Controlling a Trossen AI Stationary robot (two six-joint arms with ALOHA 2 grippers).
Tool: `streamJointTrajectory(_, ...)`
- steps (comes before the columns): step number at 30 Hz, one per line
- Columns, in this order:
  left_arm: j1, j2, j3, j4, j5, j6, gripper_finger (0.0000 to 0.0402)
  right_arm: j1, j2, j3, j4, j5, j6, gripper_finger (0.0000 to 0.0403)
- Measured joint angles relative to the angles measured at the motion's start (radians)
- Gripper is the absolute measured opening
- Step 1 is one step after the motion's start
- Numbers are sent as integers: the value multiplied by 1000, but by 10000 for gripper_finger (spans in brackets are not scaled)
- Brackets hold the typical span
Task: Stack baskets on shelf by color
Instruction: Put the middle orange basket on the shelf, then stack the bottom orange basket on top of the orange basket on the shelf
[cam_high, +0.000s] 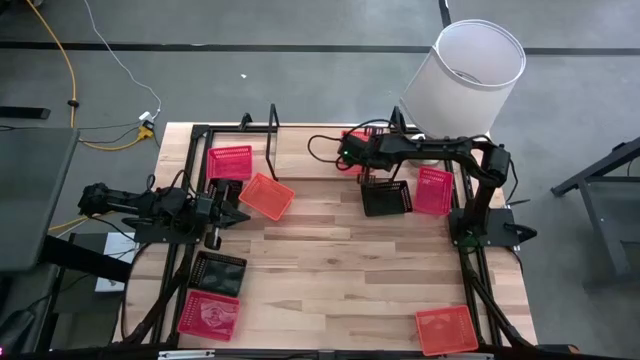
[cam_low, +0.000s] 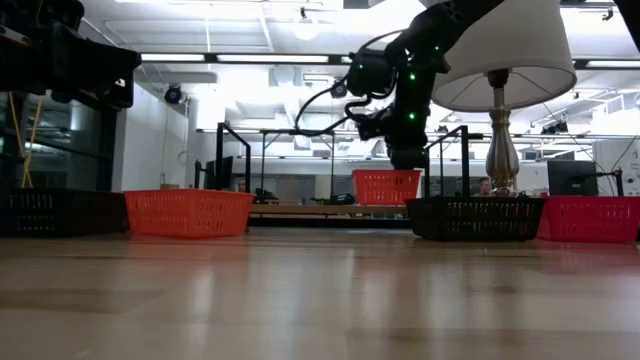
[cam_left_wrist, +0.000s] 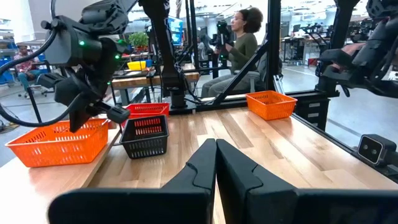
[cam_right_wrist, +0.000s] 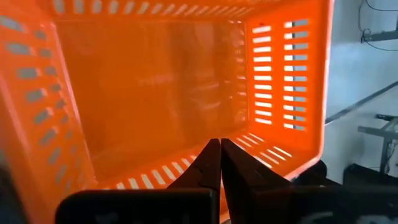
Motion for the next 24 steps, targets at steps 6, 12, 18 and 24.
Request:
streamJointTrajectory(6,0,0,0,0,0,0,3,0,0,0,-53,56,-30,0)
streamJointTrajectory(12,0,0,0,0,0,0,3,2,0,0,-122,73,-33,0)
streamJointTrajectory(18,0,0,0,0,0,0,3,11,0,0,-84,107,-33,0)
streamJointTrajectory(24,0,0,0,0,0,0,3,16,0,0,75,36,-36,0)
